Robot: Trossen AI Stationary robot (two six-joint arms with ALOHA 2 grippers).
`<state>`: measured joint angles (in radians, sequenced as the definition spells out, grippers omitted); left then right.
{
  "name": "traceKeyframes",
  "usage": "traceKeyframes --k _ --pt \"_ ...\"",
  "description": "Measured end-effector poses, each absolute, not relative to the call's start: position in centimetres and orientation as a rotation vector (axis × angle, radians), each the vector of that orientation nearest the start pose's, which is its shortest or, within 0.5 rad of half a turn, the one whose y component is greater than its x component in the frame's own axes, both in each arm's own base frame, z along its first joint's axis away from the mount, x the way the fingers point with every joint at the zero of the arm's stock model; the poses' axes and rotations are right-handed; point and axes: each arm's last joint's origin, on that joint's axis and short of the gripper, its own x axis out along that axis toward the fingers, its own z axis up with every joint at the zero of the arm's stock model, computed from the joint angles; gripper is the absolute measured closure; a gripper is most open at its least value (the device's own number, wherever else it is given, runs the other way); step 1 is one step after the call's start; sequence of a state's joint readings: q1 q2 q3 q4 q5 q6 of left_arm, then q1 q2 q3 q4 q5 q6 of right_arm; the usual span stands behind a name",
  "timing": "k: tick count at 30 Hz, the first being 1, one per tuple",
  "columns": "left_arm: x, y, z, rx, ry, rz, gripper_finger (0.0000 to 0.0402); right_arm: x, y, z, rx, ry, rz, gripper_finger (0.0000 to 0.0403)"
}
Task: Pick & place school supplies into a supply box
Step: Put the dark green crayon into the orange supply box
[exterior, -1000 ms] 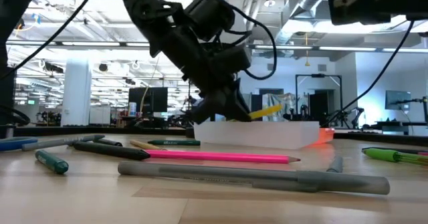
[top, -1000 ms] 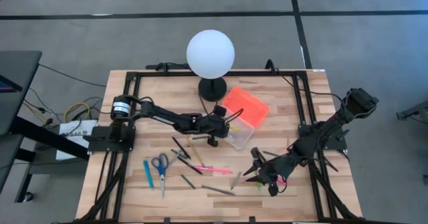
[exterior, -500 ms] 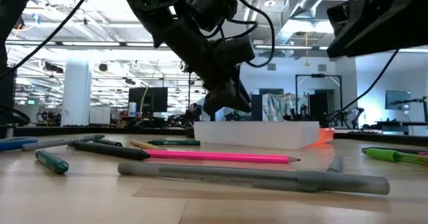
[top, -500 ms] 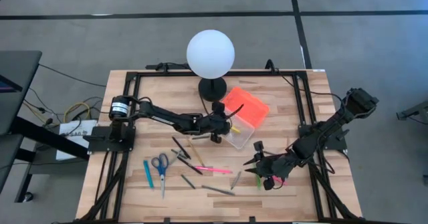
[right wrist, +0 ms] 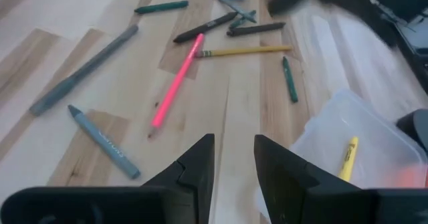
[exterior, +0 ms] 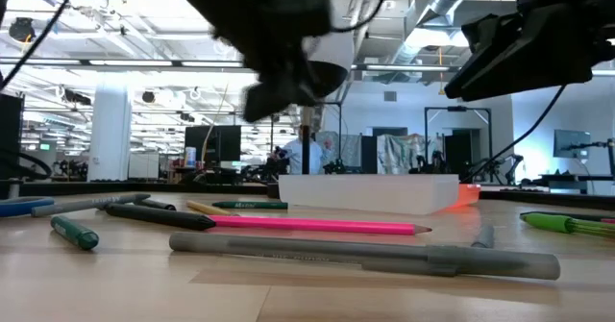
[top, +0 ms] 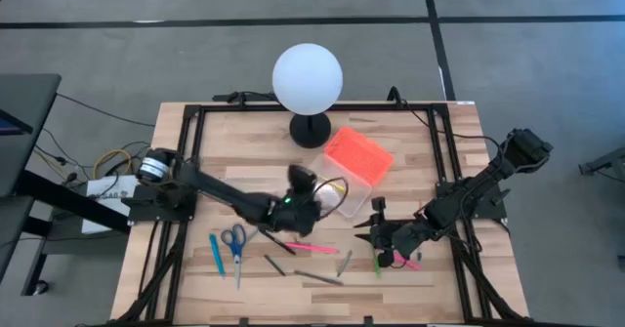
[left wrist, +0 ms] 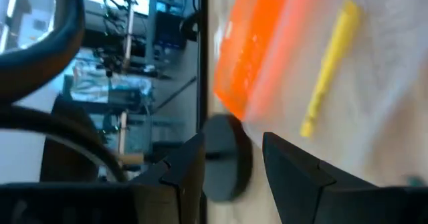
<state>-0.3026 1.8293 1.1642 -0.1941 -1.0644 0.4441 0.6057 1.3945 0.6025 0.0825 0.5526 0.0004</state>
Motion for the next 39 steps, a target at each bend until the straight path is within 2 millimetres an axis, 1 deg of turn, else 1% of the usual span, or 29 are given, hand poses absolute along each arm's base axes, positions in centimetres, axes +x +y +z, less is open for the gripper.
traceKeyframes --k 3,5,7,10,14,17,19,21,25,29,31,33,36,39 --pt "33.7 -9.9 19.5 0.868 0.890 0.560 0.0256 21.9 13.4 16.9 -0.376 0.624 0.041 0.0302" --pt "32.1 -10.6 19.7 0.771 0.911 0.558 0.0256 21.8 13.3 16.7 -0.364 0.647 0.032 0.0302" --pt "30.4 -11.3 19.5 0.705 0.929 0.552 0.0256 21.7 13.3 16.6 -0.353 0.653 0.029 0.0302" --pt "28.5 -12.9 19.1 0.620 0.892 0.501 0.0256 21.5 13.6 16.6 -0.358 0.652 0.043 0.0302" --pt "27.5 -15.1 18.6 0.484 0.760 0.362 0.0256 21.3 14.1 16.7 -0.363 0.640 0.064 0.0302" --pt "27.4 -16.6 17.8 0.375 0.632 0.169 0.0256 21.2 14.4 16.8 -0.359 0.622 0.077 0.0302" --pt "27.1 -17.2 17.1 0.310 0.536 0.026 0.0256 21.1 14.6 16.9 -0.353 0.610 0.086 0.0302" --pt "26.6 -17.1 16.3 0.252 0.446 -0.080 0.0256 21.0 14.9 16.9 -0.352 0.610 0.095 0.0302" --pt "24.8 -15.8 14.5 0.204 0.330 -0.095 0.0256 20.5 15.4 16.8 -0.355 0.610 0.117 0.0302" --pt "22.8 -14.3 13.0 0.181 0.264 -0.013 0.0256 19.9 15.7 16.6 -0.352 0.639 0.119 0.0302" --pt "22.0 -13.6 12.6 0.183 0.243 0.058 0.0256 19.6 15.6 16.3 -0.343 0.671 0.079 0.0302" --pt "21.3 -13.0 12.2 0.209 0.236 0.170 0.0256 19.2 15.3 15.9 -0.332 0.705 0.026 0.0302" --pt "21.1 -12.4 12.2 0.241 0.221 0.328 0.0256 19.0 14.8 15.6 -0.301 0.742 -0.030 0.0302" --pt "21.1 -12.4 12.4 0.291 0.220 0.374 0.0256 19.1 14.7 15.6 -0.257 0.748 -0.054 0.0302"
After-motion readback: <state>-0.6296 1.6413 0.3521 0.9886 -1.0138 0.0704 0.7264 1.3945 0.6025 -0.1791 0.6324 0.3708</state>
